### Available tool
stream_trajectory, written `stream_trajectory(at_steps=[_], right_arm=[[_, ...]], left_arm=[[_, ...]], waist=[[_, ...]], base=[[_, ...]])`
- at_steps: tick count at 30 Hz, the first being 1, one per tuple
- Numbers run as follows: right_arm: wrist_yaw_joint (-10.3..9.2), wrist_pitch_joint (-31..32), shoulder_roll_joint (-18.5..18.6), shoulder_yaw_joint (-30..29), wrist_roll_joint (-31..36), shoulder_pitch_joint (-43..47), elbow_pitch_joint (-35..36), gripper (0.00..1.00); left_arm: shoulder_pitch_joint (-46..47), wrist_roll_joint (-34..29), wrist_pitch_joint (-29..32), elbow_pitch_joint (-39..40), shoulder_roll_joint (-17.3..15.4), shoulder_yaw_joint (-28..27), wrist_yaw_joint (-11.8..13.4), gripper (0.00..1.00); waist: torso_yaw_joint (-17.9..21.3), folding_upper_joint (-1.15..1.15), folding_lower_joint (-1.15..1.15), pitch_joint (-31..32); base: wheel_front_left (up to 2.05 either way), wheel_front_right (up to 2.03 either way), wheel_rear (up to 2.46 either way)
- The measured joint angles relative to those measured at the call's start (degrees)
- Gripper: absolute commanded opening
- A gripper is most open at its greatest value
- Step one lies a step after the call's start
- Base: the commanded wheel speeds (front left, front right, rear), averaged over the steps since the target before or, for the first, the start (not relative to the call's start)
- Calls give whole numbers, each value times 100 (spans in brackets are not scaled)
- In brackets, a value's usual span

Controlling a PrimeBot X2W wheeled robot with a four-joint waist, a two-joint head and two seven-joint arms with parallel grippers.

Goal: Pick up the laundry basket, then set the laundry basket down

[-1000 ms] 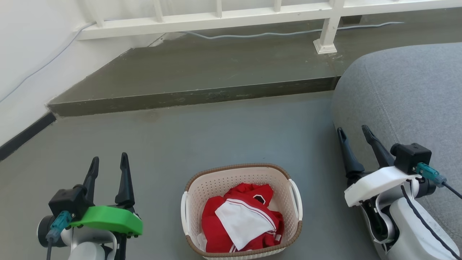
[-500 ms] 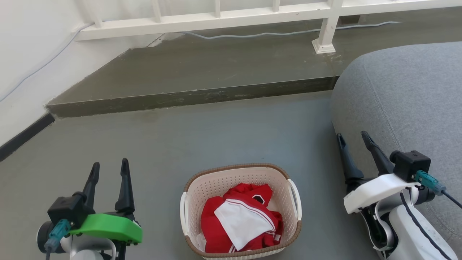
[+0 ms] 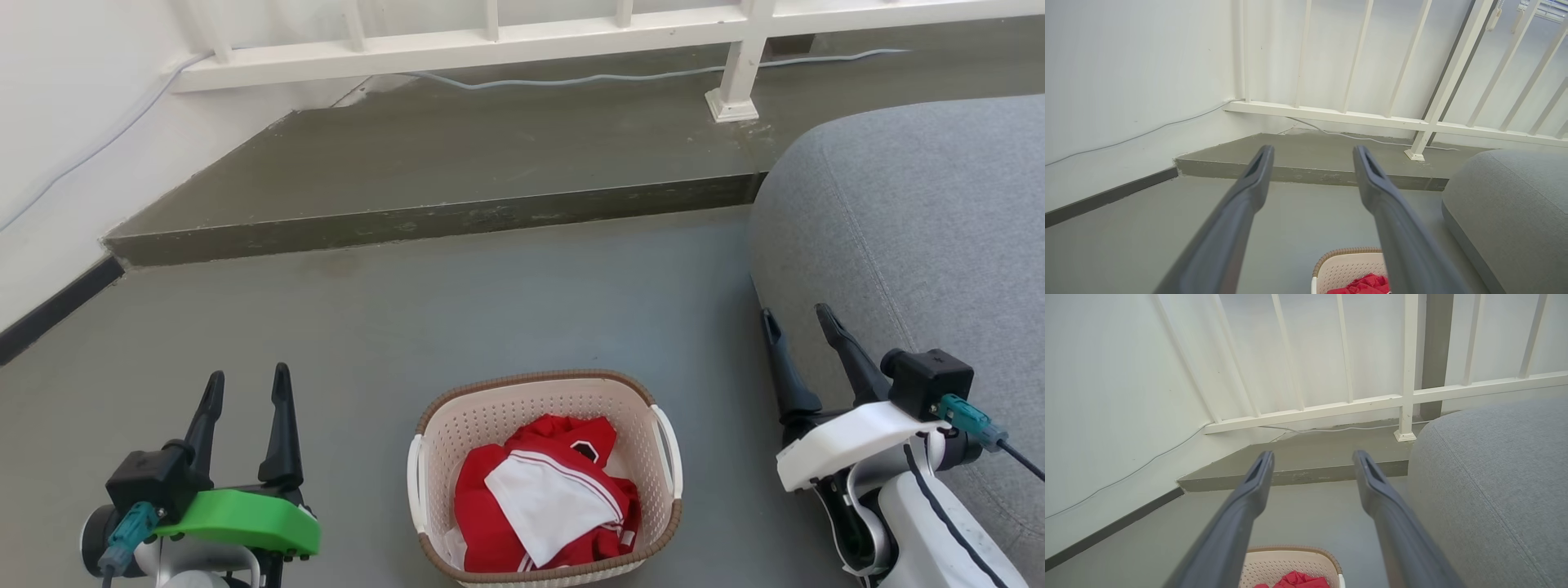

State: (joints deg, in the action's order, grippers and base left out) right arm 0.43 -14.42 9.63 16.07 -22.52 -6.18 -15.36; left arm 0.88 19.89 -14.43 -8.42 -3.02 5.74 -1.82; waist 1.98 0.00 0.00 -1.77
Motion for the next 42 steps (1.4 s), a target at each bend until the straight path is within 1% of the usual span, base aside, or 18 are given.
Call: stream_trajectory(at_steps=[6,7,12,17,22,28,32,42], right_arm=[[44,0,-47,-65,75,79,-1,100],[56,0,-53,-74,89,81,-1,0],[54,10,-145,-41,85,287,-248,0],[56,47,-200,-100,-110,342,-264,0],[93,143,-218,-218,-465,342,-261,0],[108,266,-240,-330,-1016,341,-255,0],[157,366,-249,-439,-1287,341,-250,0],[202,576,-316,-670,-1958,339,-229,0]], left_arm=[[-5,-11,0,0,14,-8,-100,100],[-5,-13,0,0,14,-8,-121,0],[-78,-1,26,-282,62,18,-120,0],[-105,165,81,-365,67,0,-120,0],[-102,532,187,-404,69,-68,-121,0],[-98,1131,344,-419,69,-138,-127,0],[-94,1394,433,-434,70,-181,-176,0],[-88,2053,657,-488,73,-272,-221,0]], waist=[[2,0,0,6],[2,0,0,7],[2,0,0,8],[-7,0,0,17],[-16,0,0,26],[-29,0,0,35],[-38,0,0,41],[-59,0,0,56]], base=[[0,0,0],[0,0,0],[0,0,0],[0,0,0],[0,0,0],[0,0,0],[0,0,0],[0,0,0]])
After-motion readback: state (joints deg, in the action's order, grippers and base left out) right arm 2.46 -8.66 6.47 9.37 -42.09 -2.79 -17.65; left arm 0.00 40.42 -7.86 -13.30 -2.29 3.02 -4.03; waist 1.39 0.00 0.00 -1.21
